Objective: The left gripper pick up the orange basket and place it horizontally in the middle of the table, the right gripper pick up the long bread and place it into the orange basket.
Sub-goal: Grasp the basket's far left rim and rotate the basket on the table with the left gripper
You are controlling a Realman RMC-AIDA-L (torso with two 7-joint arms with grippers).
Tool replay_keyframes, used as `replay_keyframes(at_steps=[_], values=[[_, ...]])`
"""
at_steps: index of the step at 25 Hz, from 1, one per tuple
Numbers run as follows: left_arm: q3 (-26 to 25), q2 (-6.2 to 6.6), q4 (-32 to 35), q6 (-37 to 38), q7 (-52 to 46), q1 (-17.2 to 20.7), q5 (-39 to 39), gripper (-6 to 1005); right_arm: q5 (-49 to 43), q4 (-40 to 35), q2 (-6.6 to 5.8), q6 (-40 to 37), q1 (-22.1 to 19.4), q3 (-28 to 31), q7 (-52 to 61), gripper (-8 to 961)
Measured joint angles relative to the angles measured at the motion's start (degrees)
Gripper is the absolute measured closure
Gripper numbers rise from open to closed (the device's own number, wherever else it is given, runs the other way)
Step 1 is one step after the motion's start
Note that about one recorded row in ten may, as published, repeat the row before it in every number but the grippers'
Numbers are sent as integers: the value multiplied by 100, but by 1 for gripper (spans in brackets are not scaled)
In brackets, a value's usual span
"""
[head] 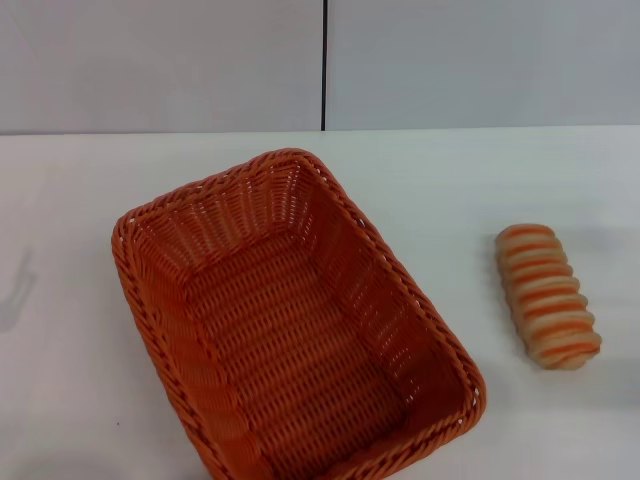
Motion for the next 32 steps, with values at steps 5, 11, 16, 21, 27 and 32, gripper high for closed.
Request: replay_keyframes(at_steps=[5, 11, 16, 21, 27, 32], values=[[-40, 13, -18, -77, -248, 18, 4, 199, -3, 22, 3, 0, -2, -3, 2, 345], [-10, 24, 78, -14, -386, 15, 35, 200, -3, 46, 14, 9, 17, -3, 2, 345], [284, 31, 767, 42, -1418, -37, 74, 201, -3, 53, 16, -121, 36, -3, 46, 345], [1292, 26, 2469, 93, -3707, -132, 74, 201, -4, 17, 5, -284, 3, -7, 83, 345], [2699, 30, 4960, 75, -6199, -148, 79, 202, -3, -12, 1, -295, -35, -2, 133, 345], [3030, 22, 6554, 340, -7399, -251, 94, 203, -3, -109, 3, -377, -79, -2, 135, 345]])
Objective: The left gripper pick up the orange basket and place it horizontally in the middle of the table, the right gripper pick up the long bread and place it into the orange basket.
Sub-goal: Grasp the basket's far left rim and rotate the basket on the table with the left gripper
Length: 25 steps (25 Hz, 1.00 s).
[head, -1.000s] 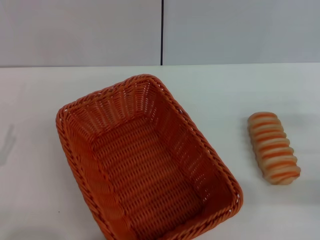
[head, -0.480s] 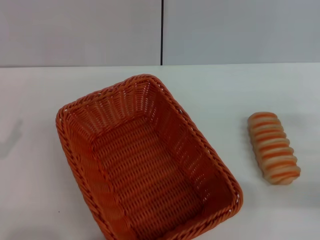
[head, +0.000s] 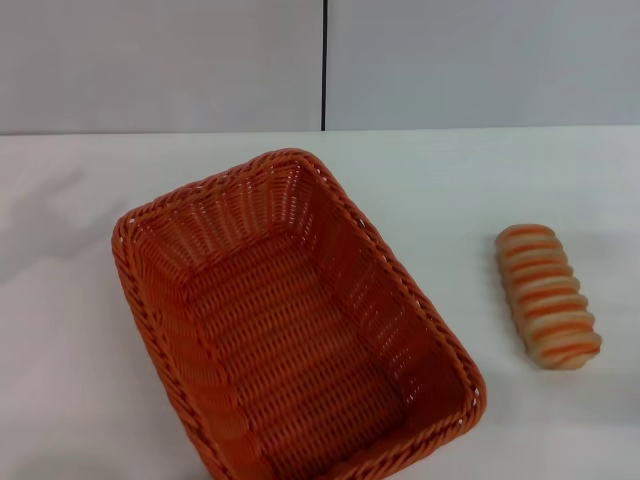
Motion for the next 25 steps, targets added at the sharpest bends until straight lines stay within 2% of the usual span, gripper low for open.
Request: replay_keyframes(at_steps=[1, 2, 6, 8, 9, 10, 11, 12, 13, 20, 23, 25], values=[[223, 4, 681, -16, -440, -79, 151, 203, 0, -17, 1, -46, -29, 0, 10, 345], [223, 4, 681, -16, -440, -79, 151, 203, 0, -17, 1, -46, -29, 0, 10, 345], [662, 11, 1859, -17, -1298, -411, 1037, 203, 0, -36, -2, -58, -53, 27, 24, 345], [662, 11, 1859, -17, -1298, -411, 1037, 204, 1, -37, -6, -39, -51, 32, 25, 345], [788, 11, 2080, 15, -1466, -523, 1316, 204, 1, -37, -6, -39, -51, 32, 25, 345], [1342, 3, 2634, 76, -1915, -894, 2207, 204, 0, -38, -8, -24, -46, 34, 25, 345], [1576, -1, 2781, 89, -2046, -1023, 2526, 204, 1, -39, -11, -3, -29, 35, 26, 345], [1576, -1, 2781, 89, -2046, -1023, 2526, 204, 1, -39, -11, -3, -29, 35, 26, 345], [2010, -9, 2972, 120, -2232, -1274, 3015, 204, 3, -40, -12, 3, -22, 35, 26, 345], [3108, -62, 2979, 52, -2503, -1894, 4165, 205, 7, -41, -13, 31, -7, 44, 26, 345], [3876, -88, 2928, -356, -2609, -1948, 4489, 206, 17, -41, -13, 77, -18, 44, 26, 345], [4047, -92, 2919, -486, -2625, -1930, 4521, 206, 19, -41, -13, 122, -27, 44, 26, 345]])
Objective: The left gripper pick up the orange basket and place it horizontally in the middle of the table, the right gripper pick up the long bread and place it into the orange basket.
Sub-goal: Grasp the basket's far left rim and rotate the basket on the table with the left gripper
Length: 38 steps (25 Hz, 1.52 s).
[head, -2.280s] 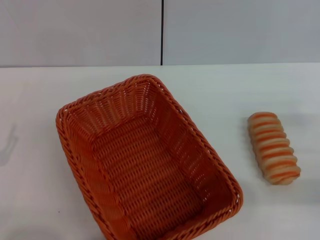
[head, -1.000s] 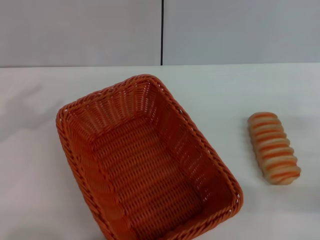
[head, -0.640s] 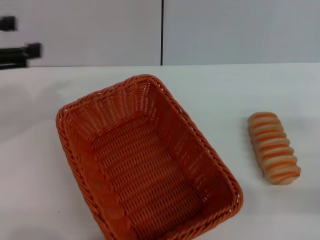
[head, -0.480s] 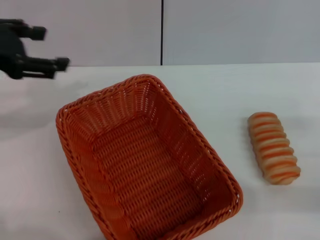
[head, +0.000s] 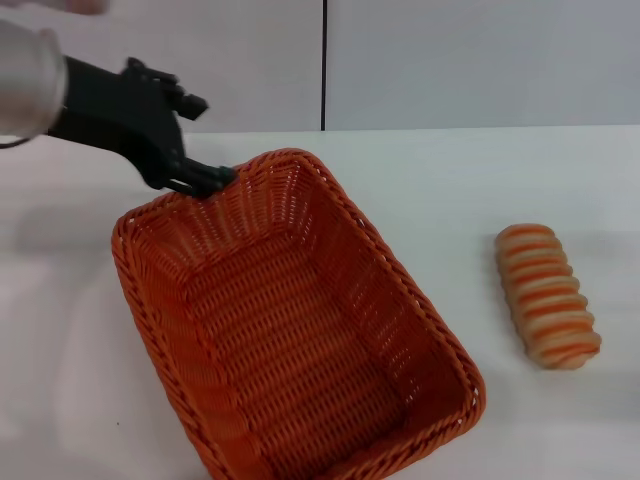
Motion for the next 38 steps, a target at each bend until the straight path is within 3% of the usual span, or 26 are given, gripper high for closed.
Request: replay_keyframes(at_steps=[1, 7, 11, 21, 27, 38], values=[[311, -3, -75, -266, -33, 34, 86, 206, 0, 0, 3, 25, -10, 0, 0, 345], [568, -3, -534, -568, -43, -21, 368, 207, -6, 15, 7, 45, -22, -4, 0, 345], [1128, 2, -768, -1313, -40, 190, 610, 207, -10, 20, 17, 83, -34, -32, 0, 345], [1711, 1, -1414, -2059, -8, 209, 1181, 208, -17, 40, 18, 116, -54, -44, 0, 346], [1831, -10, -1670, -2176, 0, 55, 1379, 209, -19, 59, 26, 136, -56, -44, 0, 346], [1927, -13, -1640, -1712, -114, -164, 1701, 211, -19, 62, 27, 232, -42, -44, 0, 346]])
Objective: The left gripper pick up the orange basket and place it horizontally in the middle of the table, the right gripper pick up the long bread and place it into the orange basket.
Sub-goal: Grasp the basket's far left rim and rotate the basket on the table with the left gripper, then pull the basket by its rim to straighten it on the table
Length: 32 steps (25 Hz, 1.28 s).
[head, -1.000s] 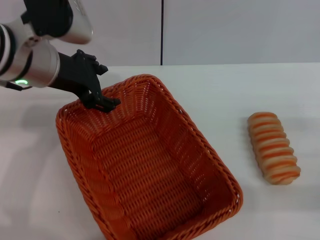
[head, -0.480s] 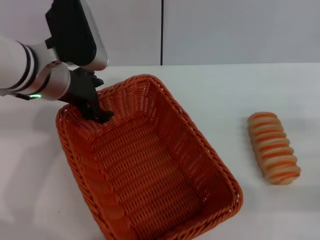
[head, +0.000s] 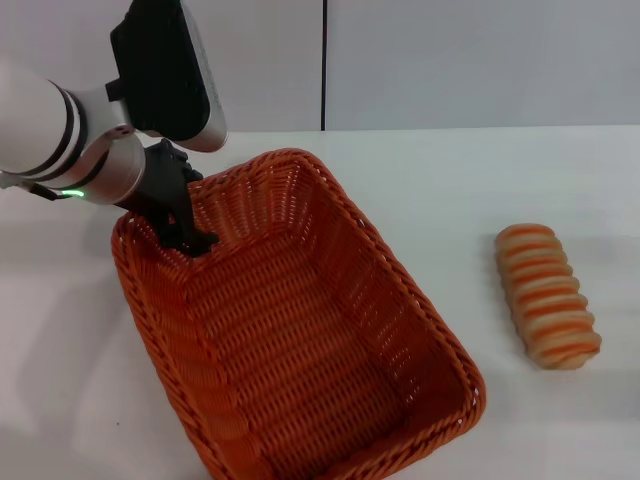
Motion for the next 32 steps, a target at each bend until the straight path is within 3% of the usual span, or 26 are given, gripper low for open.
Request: replay_keyframes(at_steps=[3, 10, 15, 26, 32], values=[[-12, 0, -35, 124, -25, -60, 2, 211, 0, 0, 0, 38, 33, 1, 0, 346], [38, 0, -34, 130, -176, -75, -20, 420, 4, -4, -5, 99, 97, 0, 0, 346], [42, 0, 12, 118, -508, -157, -44, 634, 16, -16, -8, 107, 110, 1, 0, 346], [-160, 19, 310, 129, -2080, -147, 52, 729, 39, -42, -23, 105, 141, 41, 0, 346], [-278, 34, 361, 318, -2956, -137, 585, 767, 58, -146, -34, 105, 193, 53, 68, 346]])
